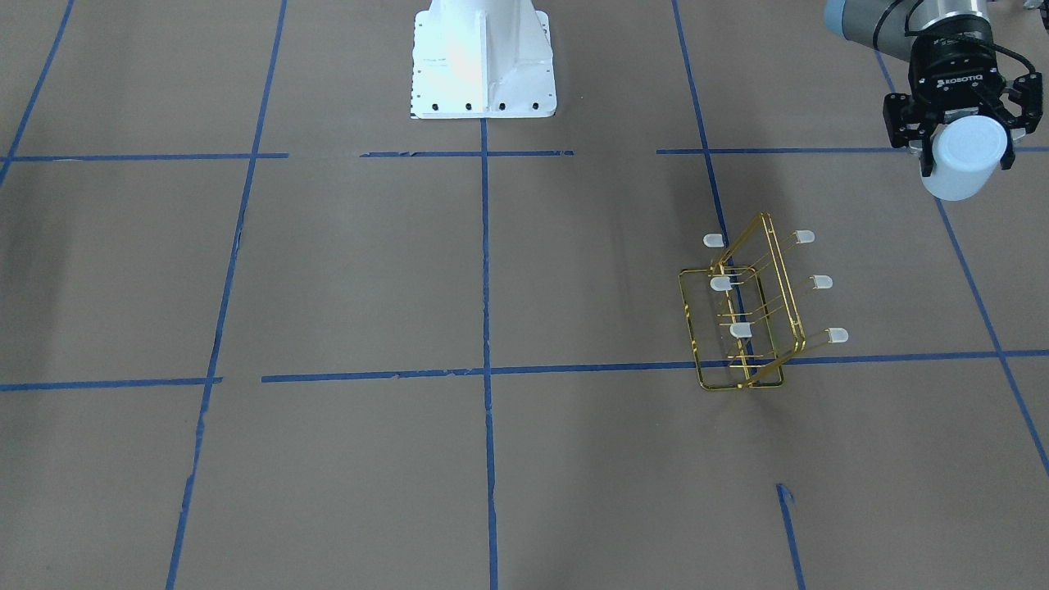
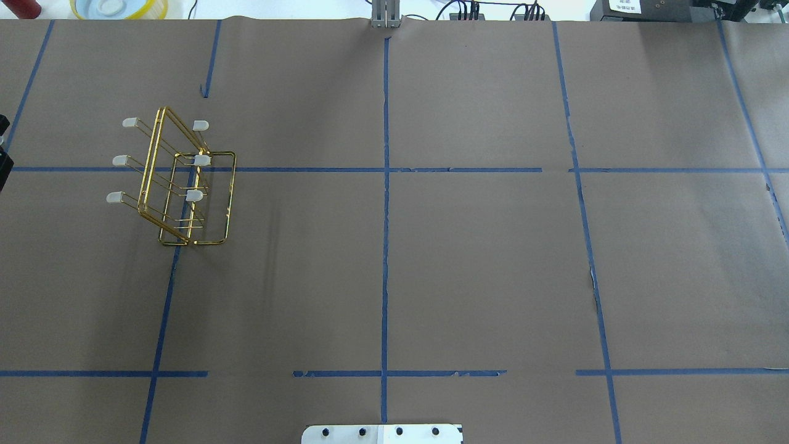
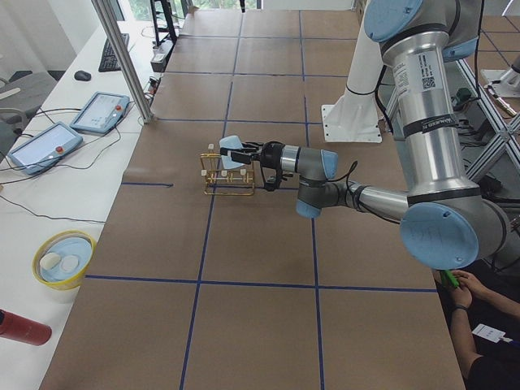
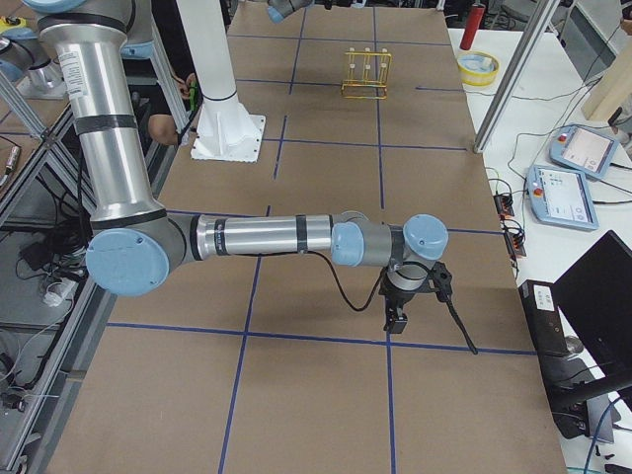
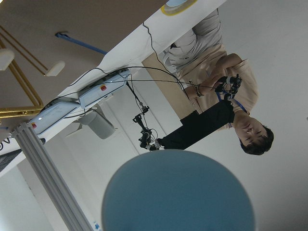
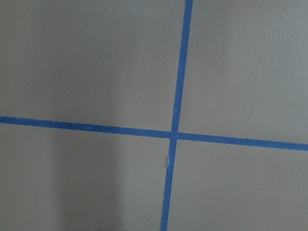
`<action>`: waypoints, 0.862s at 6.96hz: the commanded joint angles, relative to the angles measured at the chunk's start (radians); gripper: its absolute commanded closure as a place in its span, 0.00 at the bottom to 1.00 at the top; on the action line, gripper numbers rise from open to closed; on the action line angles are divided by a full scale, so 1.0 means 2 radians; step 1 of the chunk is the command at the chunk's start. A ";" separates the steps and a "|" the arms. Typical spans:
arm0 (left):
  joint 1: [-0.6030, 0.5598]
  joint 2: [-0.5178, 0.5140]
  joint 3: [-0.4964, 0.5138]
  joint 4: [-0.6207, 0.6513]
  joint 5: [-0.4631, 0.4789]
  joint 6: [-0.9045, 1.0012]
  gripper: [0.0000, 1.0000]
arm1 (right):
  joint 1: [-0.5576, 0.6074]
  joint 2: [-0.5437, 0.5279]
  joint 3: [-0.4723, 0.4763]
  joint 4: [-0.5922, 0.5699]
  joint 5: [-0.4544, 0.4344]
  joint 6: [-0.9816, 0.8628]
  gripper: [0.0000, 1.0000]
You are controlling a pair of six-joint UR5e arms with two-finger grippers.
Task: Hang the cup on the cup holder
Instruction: 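Rotate the left wrist to turn the cup upside down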
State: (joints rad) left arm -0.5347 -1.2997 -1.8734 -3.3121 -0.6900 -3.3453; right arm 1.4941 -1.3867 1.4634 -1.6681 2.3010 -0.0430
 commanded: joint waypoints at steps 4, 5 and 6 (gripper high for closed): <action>0.101 -0.098 0.074 -0.006 0.187 -0.075 1.00 | -0.001 0.000 0.000 0.000 0.000 0.000 0.00; 0.113 -0.123 0.095 -0.005 0.216 -0.085 1.00 | 0.000 0.000 0.000 0.000 0.000 0.000 0.00; 0.122 -0.137 0.103 -0.006 0.230 -0.087 1.00 | -0.001 0.000 0.000 0.000 0.000 0.000 0.00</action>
State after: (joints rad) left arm -0.3172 -1.5297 -1.6988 -3.3229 -0.2795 -3.5092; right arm 1.4935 -1.3867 1.4634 -1.6686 2.3010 -0.0430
